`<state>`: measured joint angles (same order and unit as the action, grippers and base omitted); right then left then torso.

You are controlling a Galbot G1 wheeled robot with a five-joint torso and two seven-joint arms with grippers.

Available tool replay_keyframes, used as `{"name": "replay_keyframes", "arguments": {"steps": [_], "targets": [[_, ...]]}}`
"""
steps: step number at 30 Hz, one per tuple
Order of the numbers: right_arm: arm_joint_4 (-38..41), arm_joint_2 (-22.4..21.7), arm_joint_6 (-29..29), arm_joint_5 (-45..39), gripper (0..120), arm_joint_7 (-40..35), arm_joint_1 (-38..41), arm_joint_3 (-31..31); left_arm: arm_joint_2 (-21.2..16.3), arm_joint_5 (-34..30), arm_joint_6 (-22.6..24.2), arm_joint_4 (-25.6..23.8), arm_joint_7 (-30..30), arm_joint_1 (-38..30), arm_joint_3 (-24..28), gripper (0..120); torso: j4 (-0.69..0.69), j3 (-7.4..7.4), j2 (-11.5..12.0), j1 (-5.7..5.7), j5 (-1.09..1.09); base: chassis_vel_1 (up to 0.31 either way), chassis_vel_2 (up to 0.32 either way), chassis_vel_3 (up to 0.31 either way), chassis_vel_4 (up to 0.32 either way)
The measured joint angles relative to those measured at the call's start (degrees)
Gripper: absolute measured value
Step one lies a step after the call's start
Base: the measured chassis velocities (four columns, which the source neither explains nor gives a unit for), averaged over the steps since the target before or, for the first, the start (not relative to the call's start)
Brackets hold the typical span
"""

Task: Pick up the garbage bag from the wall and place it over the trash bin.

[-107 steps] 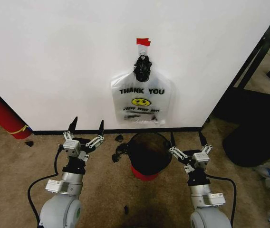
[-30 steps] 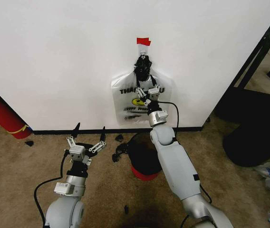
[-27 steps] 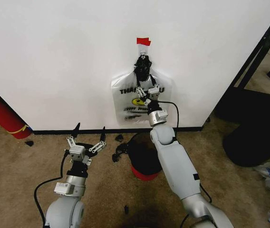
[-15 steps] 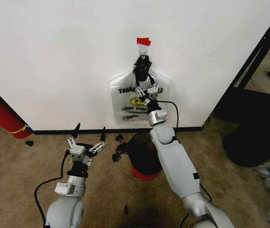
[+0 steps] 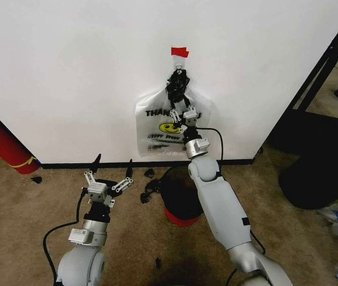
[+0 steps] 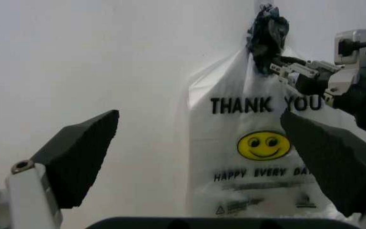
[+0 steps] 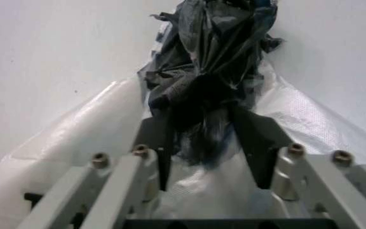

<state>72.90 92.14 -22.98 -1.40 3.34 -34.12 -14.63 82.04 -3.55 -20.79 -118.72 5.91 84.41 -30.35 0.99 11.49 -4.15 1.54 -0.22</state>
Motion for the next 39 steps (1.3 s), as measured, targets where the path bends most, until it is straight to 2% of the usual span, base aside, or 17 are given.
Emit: {"name": "replay_keyframes", "arguments": {"steps": [6,9,24,30,35,39], "targets": [[-0.4,0.0,-0.1,0.1,7,-0.3,0.2,-0.1,0.0,0.0,-0.2,0.3,0.0,-0.2,0.0,100,0.0,0.0,0.0,0.0,0.0,0.0,0.0,0.0,0.0],[-0.6,0.0,-0.3,0.0,0,-0.4,0.3,-0.2,0.0,0.0,-0.2,0.4,0.0,-0.2,0.1,100,0.0,0.0,0.0,0.0,0.0,0.0,0.0,0.0,0.0],[1.4,0.0,-1.1,-2.1,0,0.1,-2.5,-0.3,0.1,0.0,-0.8,0.7,0.0,-0.2,0.2,100,0.0,0.0,0.0,0.0,0.0,0.0,0.0,0.0,0.0],[5.2,0.0,-1.4,-2.8,0,2.1,-9.1,-0.5,0.1,-0.2,-1.1,0.2,-0.1,0.2,0.0,100,0.0,0.0,0.0,0.0,0.0,0.0,0.0,0.0,0.0],[10.8,-0.7,-2.2,-3.1,0,4.9,-18.8,-2.4,-0.1,-0.4,-1.4,-1.1,-0.2,1.1,-0.2,100,0.0,0.0,0.0,0.0,0.0,0.0,0.0,0.0,0.0],[11.9,-1.1,-2.6,-3.1,0,5.7,-20.8,-3.1,-0.1,-0.5,-1.5,-1.4,-0.2,1.3,-0.2,100,0.01,0.0,0.0,0.0,0.01,0.0,0.0,0.0,0.0]]}}
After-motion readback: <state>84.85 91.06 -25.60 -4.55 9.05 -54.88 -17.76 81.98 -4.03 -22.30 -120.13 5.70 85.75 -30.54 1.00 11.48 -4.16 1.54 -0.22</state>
